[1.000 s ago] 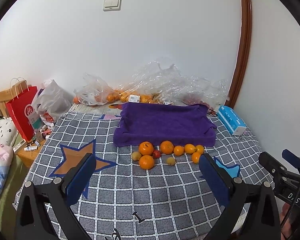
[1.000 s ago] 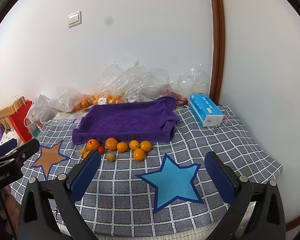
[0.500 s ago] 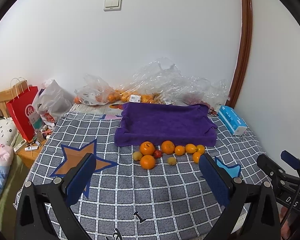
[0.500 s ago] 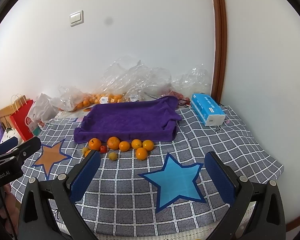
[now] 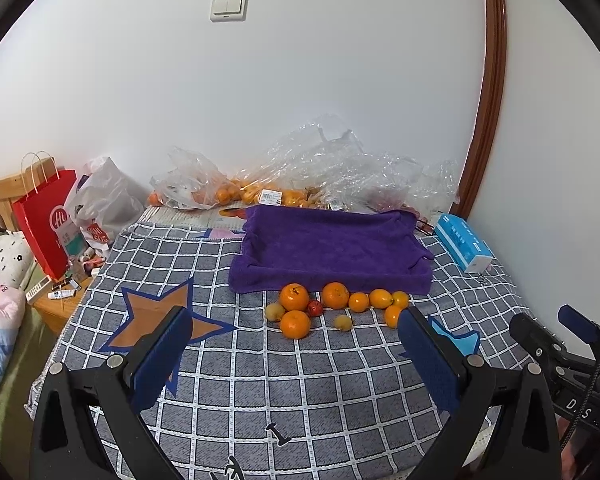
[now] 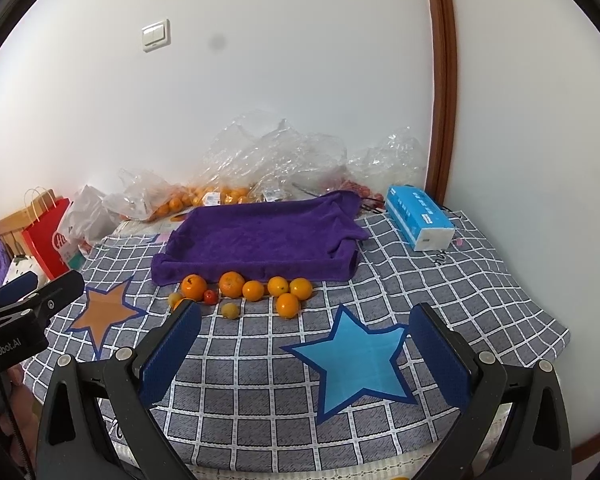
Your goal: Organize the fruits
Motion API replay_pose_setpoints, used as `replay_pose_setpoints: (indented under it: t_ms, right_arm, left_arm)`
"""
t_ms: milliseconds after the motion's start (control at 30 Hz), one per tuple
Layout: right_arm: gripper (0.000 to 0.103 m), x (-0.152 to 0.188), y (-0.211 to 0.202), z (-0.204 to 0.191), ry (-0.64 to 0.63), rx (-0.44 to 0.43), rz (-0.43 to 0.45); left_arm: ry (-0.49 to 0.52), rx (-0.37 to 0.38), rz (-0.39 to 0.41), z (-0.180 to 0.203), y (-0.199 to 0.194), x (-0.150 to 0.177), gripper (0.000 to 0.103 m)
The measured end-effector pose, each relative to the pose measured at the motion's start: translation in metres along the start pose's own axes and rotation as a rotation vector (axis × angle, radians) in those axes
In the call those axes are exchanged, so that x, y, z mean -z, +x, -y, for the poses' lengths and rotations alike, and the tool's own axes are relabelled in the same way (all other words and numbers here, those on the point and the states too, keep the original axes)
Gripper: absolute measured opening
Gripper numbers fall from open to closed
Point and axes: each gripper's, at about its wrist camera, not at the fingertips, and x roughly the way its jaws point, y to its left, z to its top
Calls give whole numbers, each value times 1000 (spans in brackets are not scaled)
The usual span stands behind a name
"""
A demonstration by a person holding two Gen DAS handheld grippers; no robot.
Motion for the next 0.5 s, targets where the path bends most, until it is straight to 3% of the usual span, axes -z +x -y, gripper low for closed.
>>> replay_pose_setpoints:
  t_ms: [500]
  right_arm:
    - [103,1,0,0,6,-1,3]
  left_arm:
    - [-2,-8,1,-2,-1,-1,103]
